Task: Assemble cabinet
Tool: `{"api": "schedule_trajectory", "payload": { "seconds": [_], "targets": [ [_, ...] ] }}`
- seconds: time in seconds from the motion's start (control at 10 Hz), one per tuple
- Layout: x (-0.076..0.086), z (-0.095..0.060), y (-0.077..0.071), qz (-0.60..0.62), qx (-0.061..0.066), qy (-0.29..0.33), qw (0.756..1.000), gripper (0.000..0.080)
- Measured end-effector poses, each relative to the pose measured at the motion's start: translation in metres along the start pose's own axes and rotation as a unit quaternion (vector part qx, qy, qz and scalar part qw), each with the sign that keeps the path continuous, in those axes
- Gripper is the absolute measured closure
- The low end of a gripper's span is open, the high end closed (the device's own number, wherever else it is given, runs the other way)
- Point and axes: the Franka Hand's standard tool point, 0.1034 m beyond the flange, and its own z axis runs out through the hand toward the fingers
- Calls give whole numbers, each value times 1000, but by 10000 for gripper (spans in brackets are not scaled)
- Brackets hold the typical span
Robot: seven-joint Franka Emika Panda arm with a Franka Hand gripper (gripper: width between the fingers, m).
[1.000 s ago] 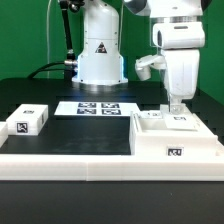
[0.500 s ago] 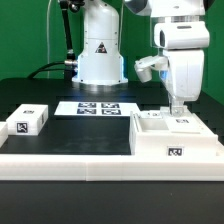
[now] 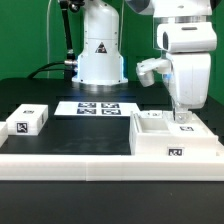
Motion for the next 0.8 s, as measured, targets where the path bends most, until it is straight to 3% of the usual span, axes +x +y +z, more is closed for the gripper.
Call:
{"api": "schedule_trajectory", "payload": {
  "seconds": [0.4,0.6,0.7,0.8],
  "targets": [
    [-1,0,4,-2,-3,1,1000,728],
    [-1,0,4,-2,-3,1,1000,375],
    [-1,0,4,-2,-3,1,1000,240],
    [-1,0,4,-2,-3,1,1000,240]
  ]
}}
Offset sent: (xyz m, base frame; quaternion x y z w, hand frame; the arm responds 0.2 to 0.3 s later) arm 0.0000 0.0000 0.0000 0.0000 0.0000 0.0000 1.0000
